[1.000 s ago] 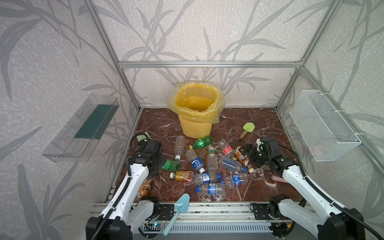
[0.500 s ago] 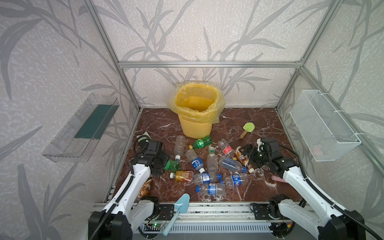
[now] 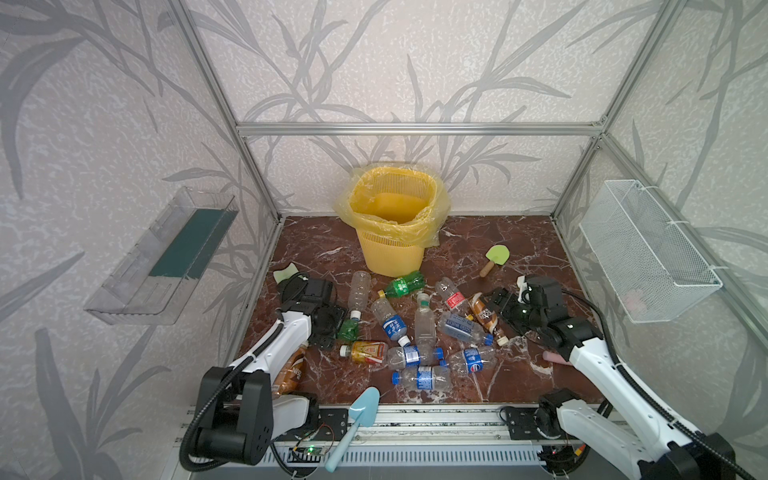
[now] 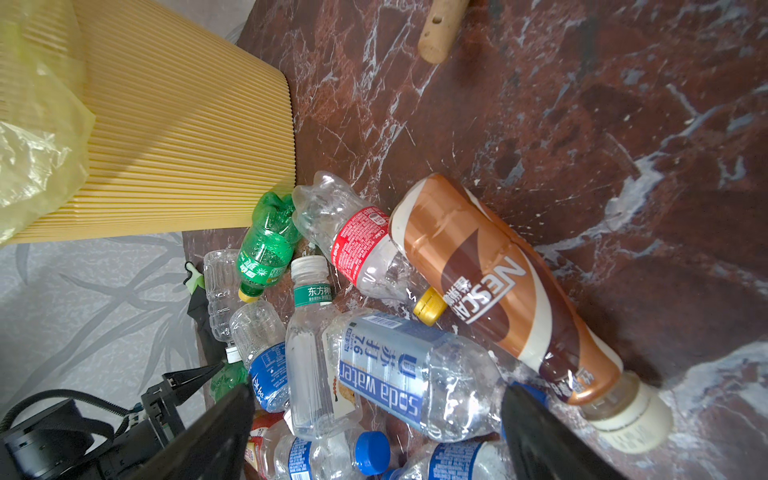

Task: Throw the plastic bottles in the bin
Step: 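Grasp the green soda bottle with the left gripper while the right gripper returns, then lift the green soda bottle over the yellow bin and release it with the left gripper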

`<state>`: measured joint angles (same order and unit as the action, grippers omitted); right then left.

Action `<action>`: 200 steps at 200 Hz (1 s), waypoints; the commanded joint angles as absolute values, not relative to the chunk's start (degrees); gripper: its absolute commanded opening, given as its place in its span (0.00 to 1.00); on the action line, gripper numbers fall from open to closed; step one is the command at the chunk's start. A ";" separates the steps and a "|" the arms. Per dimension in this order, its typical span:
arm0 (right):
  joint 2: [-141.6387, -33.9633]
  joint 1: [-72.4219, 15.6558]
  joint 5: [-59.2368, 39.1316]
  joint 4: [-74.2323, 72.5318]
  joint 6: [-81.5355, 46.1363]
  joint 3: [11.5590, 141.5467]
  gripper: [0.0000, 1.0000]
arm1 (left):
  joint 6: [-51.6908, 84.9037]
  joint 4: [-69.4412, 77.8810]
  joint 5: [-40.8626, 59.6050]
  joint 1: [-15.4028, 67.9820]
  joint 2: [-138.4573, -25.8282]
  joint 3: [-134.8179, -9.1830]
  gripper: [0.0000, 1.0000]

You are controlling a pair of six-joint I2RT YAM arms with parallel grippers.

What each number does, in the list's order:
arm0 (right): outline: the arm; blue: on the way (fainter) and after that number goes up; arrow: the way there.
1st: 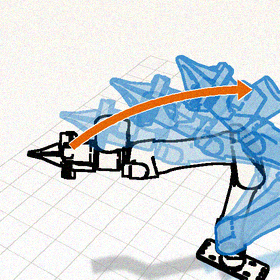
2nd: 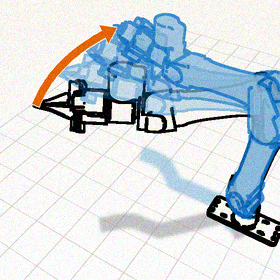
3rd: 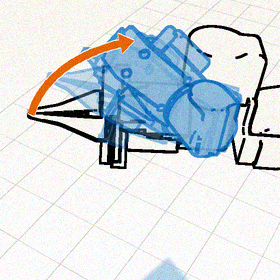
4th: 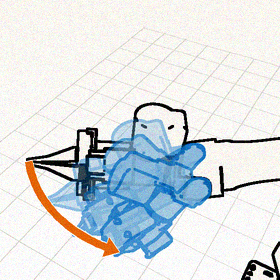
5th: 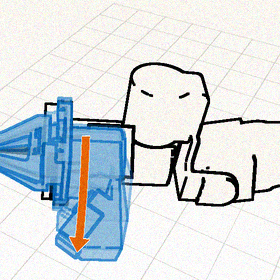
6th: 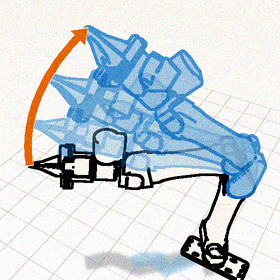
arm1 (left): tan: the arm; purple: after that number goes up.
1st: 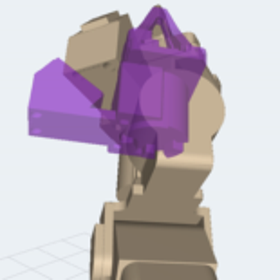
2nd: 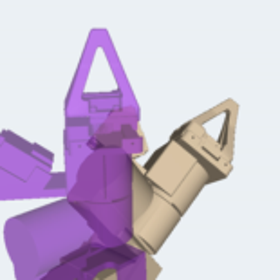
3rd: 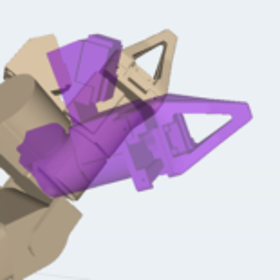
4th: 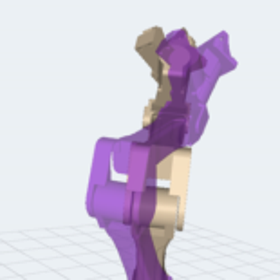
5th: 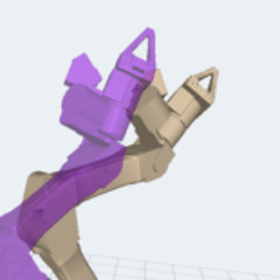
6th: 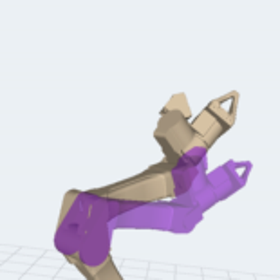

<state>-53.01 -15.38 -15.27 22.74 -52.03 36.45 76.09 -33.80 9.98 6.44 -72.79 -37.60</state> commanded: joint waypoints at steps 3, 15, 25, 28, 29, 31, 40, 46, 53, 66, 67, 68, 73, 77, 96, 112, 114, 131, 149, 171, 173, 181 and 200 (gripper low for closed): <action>-52.29 -15.64 -14.41 24.01 -52.11 35.39 0.93 | 76.06 -32.47 11.39 6.48 -75.97 -37.00 0.79; -52.21 -15.64 -14.41 24.28 -52.10 35.43 0.92 | 75.40 -32.21 11.65 6.39 -76.63 -36.97 0.77; -52.08 -15.64 -14.27 24.42 -51.95 35.60 0.92 | 74.86 -32.18 11.52 6.37 -76.60 -36.84 0.75; -52.07 -15.64 -14.24 24.59 -51.88 35.61 0.92 | 74.67 -32.21 11.51 6.32 -76.43 -36.72 0.74; -52.04 -15.64 -14.24 24.63 -51.86 35.69 0.92 | 74.65 -32.23 11.47 6.33 -76.36 -36.73 0.74; -52.04 -15.64 -14.24 24.66 -51.86 35.73 0.92 | 74.52 -32.25 11.44 6.28 -76.31 -36.74 0.73; -51.85 -15.66 -14.08 24.80 -51.77 35.84 0.91 | 74.06 -32.53 11.03 6.24 -75.66 -36.56 0.71; -51.70 -15.64 -13.98 24.88 -51.70 35.79 0.91 | 73.79 -32.90 10.72 6.10 -75.06 -36.40 0.69; -51.60 -15.69 -13.84 24.83 -51.68 35.80 0.91 | 73.28 -33.18 10.45 6.07 -74.28 -36.22 0.67; -51.59 -15.66 -13.89 24.79 -51.69 35.74 0.91 | 72.18 -33.72 10.23 6.05 -72.82 -35.95 0.63; -51.59 -15.65 -13.89 24.79 -51.69 35.76 0.91 | 72.08 -33.78 10.21 6.06 -72.75 -35.95 0.63; -51.59 -15.65 -13.89 24.79 -51.68 35.76 0.91 | 71.99 -33.81 10.20 6.06 -72.59 -35.90 0.63; -51.64 -15.64 -13.89 24.68 -51.68 35.77 0.91 | 71.38 -34.23 10.12 5.98 -71.99 -35.95 0.62; -51.68 -15.64 -13.89 24.70 -51.69 35.77 0.90 | 70.95 -34.73 10.03 6.04 -71.48 -35.96 0.61; -51.94 -15.64 -13.89 24.43 -51.51 35.88 0.90 | 68.75 -36.84 9.05 5.94 -68.23 -36.36 0.59; -52.33 -15.64 -13.89 24.36 -51.36 36.11 0.90 | 66.69 -38.06 8.39 5.96 -64.89 -36.21 0.57; -52.36 -15.69 -13.89 24.35 -51.39 36.12 0.90 | 66.42 -38.21 8.36 5.93 -64.45 -36.17 0.57; -52.81 -15.64 -14.04 24.26 -51.33 36.28 0.90 | 64.19 -39.19 7.58 5.96 -60.80 -35.99 0.57; -53.17 -15.65 -14.00 24.08 -51.38 36.37 0.90 | 62.59 -39.31 6.35 5.95 -57.10 -35.51 0.57; -53.61 -15.65 -13.93 24.01 -51.28 36.52 0.89 | 60.36 -37.83 5.59 5.97 -52.59 -35.56 0.56; -53.61 -15.65 -13.91 23.96 -51.26 36.54 0.89 | 60.07 -37.65 5.64 5.91 -52.30 -35.76 0.56; -53.70 -15.64 -13.93 24.00 -51.24 36.62 0.89 | 58.95 -37.20 6.29 5.96 -51.26 -37.06 0.56; -53.68 -15.64 -13.80 24.01 -51.24 36.90 0.89 | 56.26 -35.59 10.66 5.99 -51.27 -43.92 0.57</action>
